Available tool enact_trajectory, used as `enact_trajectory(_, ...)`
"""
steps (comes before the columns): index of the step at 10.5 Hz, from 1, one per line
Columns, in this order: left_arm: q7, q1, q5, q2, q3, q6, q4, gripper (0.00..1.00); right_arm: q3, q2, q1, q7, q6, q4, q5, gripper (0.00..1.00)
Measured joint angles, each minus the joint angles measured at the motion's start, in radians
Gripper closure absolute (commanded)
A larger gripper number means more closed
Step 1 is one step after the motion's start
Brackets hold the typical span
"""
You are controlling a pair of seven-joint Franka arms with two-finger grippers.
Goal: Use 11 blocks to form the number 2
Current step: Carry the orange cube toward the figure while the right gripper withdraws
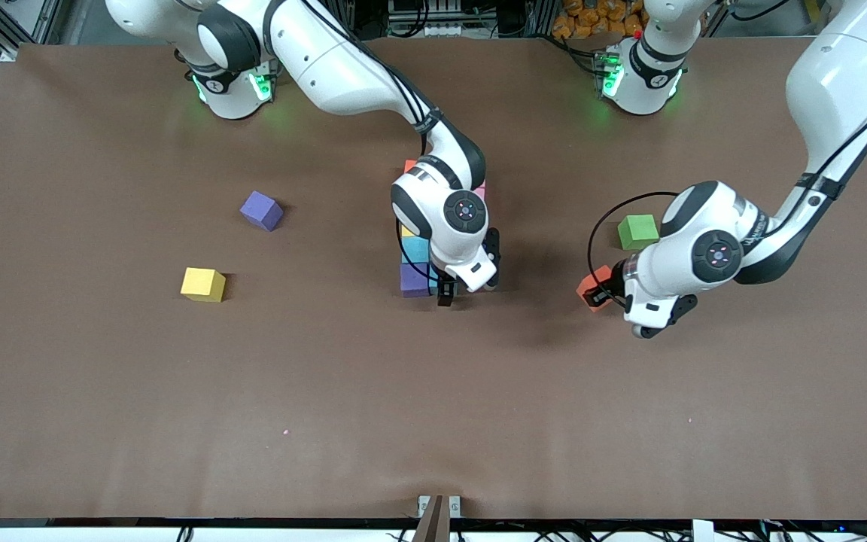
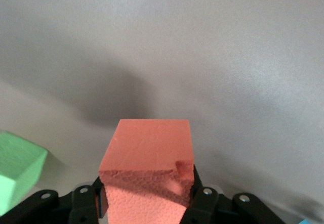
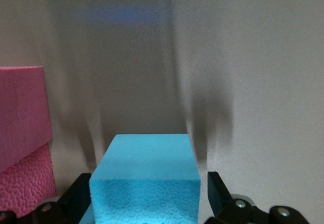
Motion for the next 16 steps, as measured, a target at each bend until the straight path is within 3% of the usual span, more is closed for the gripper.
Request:
enact_trajectory(7,-0.331,-0.142,0.0,0.026,0.065,0.0,0.07,0.83,-0.002,-0.048,0.011,0.0,-0.072,0.033,0.001,0.0)
enact_trajectory(9,-0.43,-0.217,0.0,0.04,0.114,0.001,0.108,0.85,-0.006,-0.061,-0.004,-0.002,-0.083,0.033,0.007,0.0)
enact_trajectory(13,-0.49,-0.311,-0.064,0.079,0.17,0.001,0.182,0.85,-0.017,-0.114,-0.155,-0.066,-0.095,0.034,0.038,0.0)
enact_trajectory(16,-0.702,-0.365,-0.076,0.087,0.207,0.001,0.191,0.85,-0.028,-0.144,-0.309,-0.16,-0.097,0.036,0.039,0.0)
